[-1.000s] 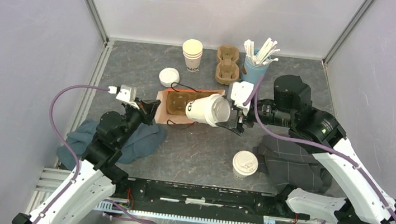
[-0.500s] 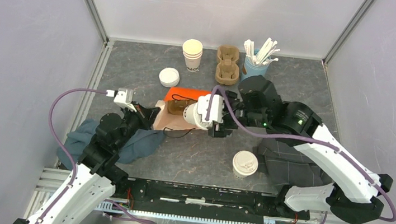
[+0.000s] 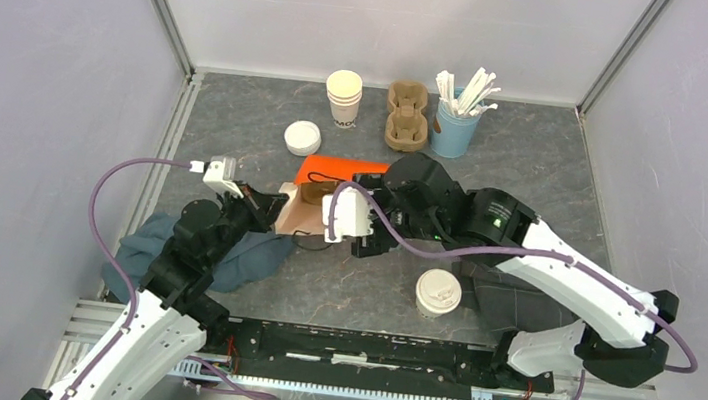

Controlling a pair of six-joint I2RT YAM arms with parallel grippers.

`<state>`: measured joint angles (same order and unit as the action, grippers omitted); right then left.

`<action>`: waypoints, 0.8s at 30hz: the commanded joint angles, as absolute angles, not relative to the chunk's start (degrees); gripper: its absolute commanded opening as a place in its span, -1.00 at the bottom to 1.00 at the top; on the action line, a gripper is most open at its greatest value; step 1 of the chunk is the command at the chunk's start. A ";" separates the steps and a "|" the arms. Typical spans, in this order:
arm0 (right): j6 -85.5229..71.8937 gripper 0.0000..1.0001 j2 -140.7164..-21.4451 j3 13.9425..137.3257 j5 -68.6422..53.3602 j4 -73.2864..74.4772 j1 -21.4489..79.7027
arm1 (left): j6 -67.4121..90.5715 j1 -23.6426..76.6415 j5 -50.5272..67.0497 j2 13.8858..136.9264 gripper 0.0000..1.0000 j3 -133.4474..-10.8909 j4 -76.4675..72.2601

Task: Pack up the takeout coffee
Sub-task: Place the coffee cup on the cup tray.

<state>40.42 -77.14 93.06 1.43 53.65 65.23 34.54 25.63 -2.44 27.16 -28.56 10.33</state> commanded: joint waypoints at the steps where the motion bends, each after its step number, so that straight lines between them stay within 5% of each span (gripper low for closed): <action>1: 44.22 -0.14 -79.35 95.53 5.42 52.34 65.43 | 37.36 25.84 -2.27 26.67 -0.96 -30.57 9.75; 24: 53.75 -0.13 -87.45 96.99 6.84 54.40 65.87 | 39.68 25.84 -2.73 26.15 -0.96 -28.82 6.08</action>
<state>51.66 -86.94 94.02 5.26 54.57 65.54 38.37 25.63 -2.72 26.83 -28.77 9.19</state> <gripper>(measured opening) 0.767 0.028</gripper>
